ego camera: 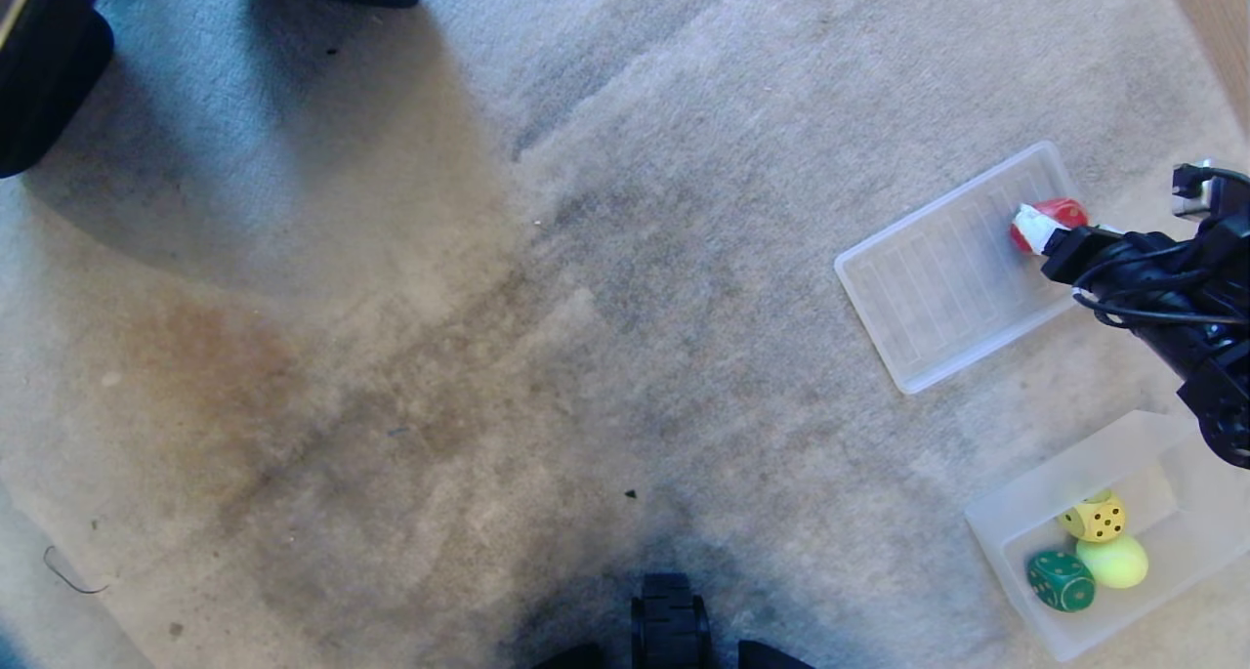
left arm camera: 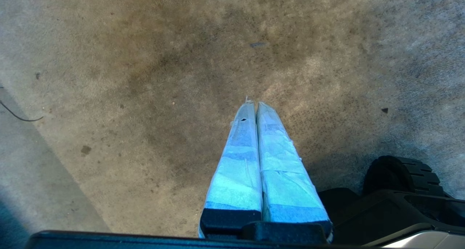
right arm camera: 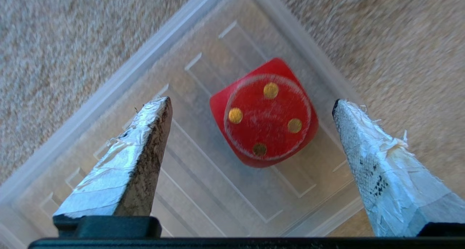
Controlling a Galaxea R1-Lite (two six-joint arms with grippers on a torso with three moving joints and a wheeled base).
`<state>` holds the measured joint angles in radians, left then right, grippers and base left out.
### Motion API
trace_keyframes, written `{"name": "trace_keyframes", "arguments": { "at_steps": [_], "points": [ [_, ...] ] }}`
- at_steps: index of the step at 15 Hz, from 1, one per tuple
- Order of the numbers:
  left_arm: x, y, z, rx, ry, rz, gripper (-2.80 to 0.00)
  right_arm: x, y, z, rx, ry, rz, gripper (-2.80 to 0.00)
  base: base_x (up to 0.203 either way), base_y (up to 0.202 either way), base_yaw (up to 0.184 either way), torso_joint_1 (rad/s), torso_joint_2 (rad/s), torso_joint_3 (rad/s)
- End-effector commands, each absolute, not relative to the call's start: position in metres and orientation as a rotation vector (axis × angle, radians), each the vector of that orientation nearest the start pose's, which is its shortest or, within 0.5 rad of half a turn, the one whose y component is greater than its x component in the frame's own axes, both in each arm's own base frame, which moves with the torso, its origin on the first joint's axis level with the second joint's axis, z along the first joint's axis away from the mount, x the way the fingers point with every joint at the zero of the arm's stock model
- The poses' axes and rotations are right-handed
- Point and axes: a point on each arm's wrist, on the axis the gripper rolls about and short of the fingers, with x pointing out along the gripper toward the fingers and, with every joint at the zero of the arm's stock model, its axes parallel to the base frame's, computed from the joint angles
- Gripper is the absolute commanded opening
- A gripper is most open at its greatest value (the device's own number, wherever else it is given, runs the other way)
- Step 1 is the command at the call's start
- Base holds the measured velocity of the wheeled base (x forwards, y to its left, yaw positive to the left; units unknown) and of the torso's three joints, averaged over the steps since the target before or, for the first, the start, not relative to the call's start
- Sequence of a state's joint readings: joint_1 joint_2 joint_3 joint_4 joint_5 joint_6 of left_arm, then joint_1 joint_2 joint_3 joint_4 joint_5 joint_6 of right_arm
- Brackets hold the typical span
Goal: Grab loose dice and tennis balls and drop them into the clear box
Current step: Pick up toys out of the box
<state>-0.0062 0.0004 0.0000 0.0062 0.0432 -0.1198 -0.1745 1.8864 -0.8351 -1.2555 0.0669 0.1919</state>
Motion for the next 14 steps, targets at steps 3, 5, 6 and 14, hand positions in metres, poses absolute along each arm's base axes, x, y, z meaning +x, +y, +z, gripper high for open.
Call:
{"name": "trace_keyframes", "arguments": {
  "at_steps": [3,5,6,14],
  "points": [
    [-0.0228,0.0011,0.0749,-0.121,0.004,0.038,-2.80,0.3498,-0.0593,0.1774,0.229,-0.181,-0.067,0.00,0.000,0.000,0.000,0.000,0.00,0.000],
    [-0.0228,0.0011,0.0749,-0.121,0.004,0.039,-2.80,0.3522,-0.0609,0.1773,0.251,-0.202,-0.064,0.00,0.000,0.000,0.000,0.000,0.00,0.000],
    [-0.0228,0.0011,0.0749,-0.121,0.004,0.037,-2.80,0.3537,-0.0622,0.1796,0.246,-0.234,-0.061,0.00,0.000,0.000,0.000,0.000,0.00,0.000],
    [-0.0228,0.0011,0.0749,-0.121,0.004,0.038,-2.80,0.3507,-0.0667,0.1724,0.201,-0.220,-0.048,-2.80,0.000,0.000,0.000,0.000,0.00,0.000]
  ]
}}
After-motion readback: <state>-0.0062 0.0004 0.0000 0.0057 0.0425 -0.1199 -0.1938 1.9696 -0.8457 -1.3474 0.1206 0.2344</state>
